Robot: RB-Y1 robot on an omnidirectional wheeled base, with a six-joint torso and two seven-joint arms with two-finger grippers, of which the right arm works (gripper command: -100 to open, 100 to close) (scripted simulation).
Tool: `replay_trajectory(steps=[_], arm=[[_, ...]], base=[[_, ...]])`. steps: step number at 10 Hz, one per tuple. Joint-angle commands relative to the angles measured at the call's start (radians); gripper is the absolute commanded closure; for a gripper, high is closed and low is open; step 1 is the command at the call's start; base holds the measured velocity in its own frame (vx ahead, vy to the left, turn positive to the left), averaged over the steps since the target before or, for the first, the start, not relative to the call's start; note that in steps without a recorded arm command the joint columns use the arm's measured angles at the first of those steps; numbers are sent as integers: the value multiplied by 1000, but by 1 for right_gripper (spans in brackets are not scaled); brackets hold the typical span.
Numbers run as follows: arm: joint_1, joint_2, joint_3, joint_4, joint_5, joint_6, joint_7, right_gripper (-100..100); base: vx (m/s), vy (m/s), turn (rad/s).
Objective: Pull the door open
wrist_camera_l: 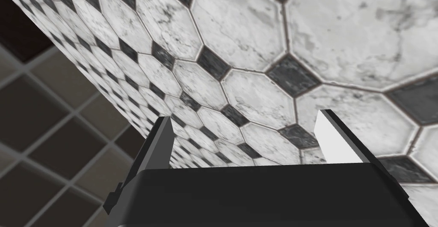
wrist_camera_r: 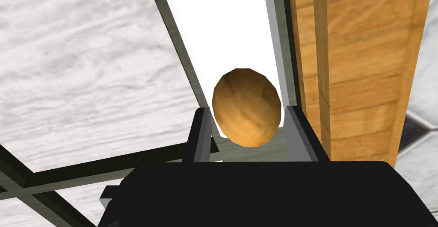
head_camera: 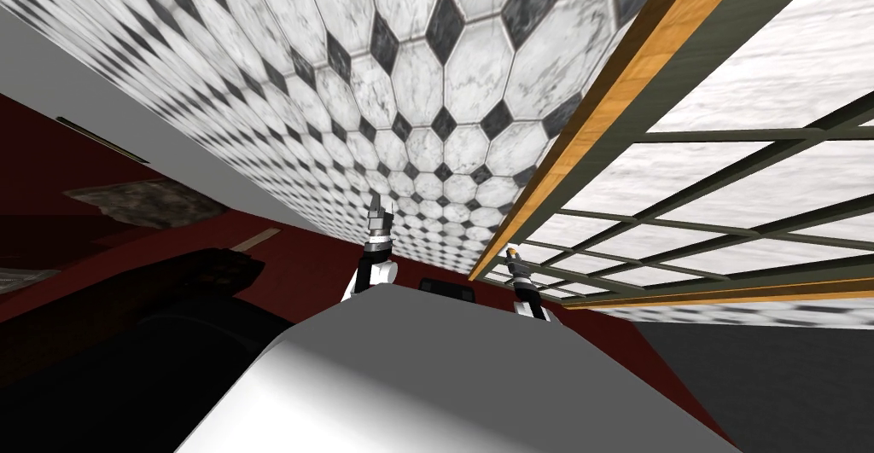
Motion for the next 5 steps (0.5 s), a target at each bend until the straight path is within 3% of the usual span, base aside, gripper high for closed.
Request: replay_trajectory(steps=[1, 5], arm=[[2, 2, 10, 1, -15, 1, -50, 100], [3, -1, 23, -2, -46, 2, -142, 100]], base=[[-36, -17, 72], [-27, -12, 43]])
